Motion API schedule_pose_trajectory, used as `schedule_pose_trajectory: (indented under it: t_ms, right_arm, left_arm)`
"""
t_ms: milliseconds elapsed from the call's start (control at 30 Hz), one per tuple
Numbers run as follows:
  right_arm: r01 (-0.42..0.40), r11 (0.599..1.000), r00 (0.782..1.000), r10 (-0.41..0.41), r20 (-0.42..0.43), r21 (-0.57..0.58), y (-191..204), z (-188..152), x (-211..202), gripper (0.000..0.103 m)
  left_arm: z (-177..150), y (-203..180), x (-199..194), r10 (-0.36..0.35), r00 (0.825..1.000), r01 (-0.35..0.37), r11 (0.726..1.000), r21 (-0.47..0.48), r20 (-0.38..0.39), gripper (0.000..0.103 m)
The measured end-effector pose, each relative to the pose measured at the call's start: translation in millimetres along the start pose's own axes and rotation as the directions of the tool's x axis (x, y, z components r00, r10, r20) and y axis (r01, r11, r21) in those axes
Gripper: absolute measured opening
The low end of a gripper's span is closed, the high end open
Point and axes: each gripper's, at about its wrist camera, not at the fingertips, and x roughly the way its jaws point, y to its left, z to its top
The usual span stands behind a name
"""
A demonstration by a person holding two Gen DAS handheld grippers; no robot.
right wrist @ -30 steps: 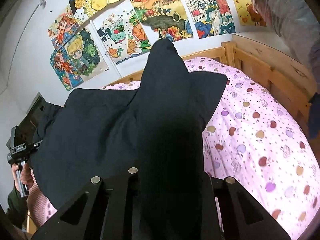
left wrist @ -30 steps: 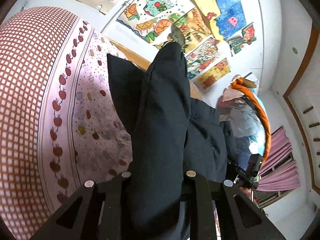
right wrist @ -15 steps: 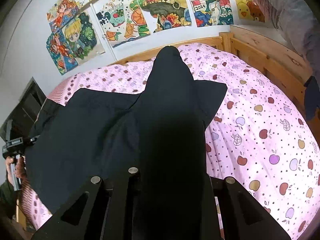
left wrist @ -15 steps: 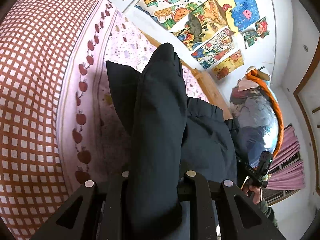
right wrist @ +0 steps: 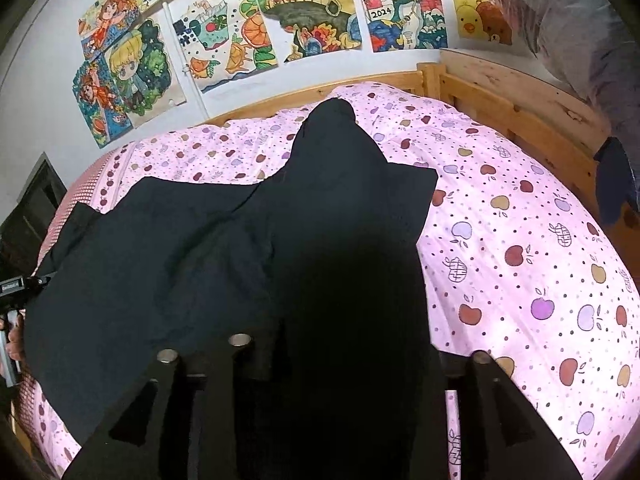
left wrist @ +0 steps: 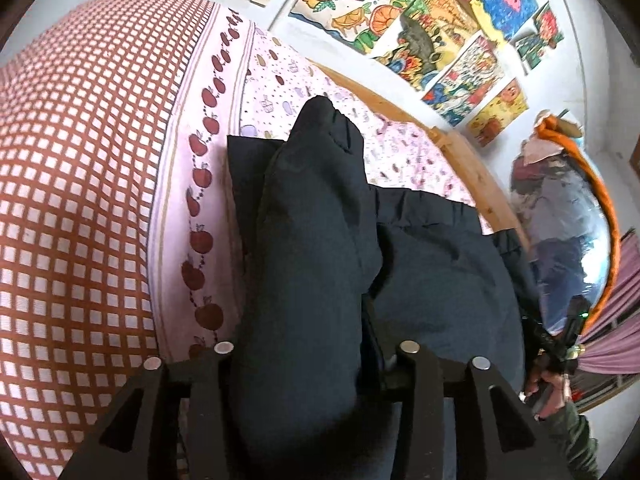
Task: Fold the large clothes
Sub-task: 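Raise both tools and pull them back from the jacket bundle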
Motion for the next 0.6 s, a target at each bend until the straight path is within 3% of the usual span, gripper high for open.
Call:
schedule_pose_trajectory:
  t_ms: [33,100,133,167,233,400,600]
  right_arm:
    - [0.012,1.0,1.0,-0.012,-0.001,-0.001,0.0,0.0,-0.1,0.048]
    - [0.043,0.999,0.999,-0.043,0.009,-0.007,0.9,-0.8,-1.8,0.066]
    - [0.052,0.999,0.999,-0.051,0.017,-0.013,1.9,-0.9,-3.8,0.069]
    - [0.055,0.998,0.998,-0.055,0.021,-0.016,3.0,-1.2,-6.1,0.07]
    - [0.064,0.998,0.998,-0.064,0.027,-0.022,3.7,-0.6,-10.6,0.071]
    - [0.084,0.996,0.994,-0.083,0.065,-0.016,4.6,1.3,-29.3,0.078]
    - [0.082,0.996,0.987,-0.079,0.141,-0.018,12.8,6.4,-66.0,0.085]
  left_arm:
    - [0.5,-2.7,0.1,0.027,1.0,-0.027,1.0,0.001,-0.001,0.046]
    - [1.9,-8.3,-0.4,0.076,0.997,-0.076,0.997,0.006,0.001,0.048]
    - [2.3,-11.9,-0.9,0.099,0.995,-0.099,0.995,0.014,0.002,0.053]
    - [2.4,-16.9,-2.6,0.128,0.992,-0.128,0.991,0.026,0.008,0.075]
    - [2.2,-25.3,-12.0,0.165,0.984,-0.167,0.985,0.029,0.063,0.093]
    - [3.0,-57.9,-41.2,0.206,0.959,-0.229,0.968,0.104,0.194,0.096]
    - [-1.7,-89.7,-63.2,0.198,0.953,-0.24,0.955,0.175,0.228,0.097]
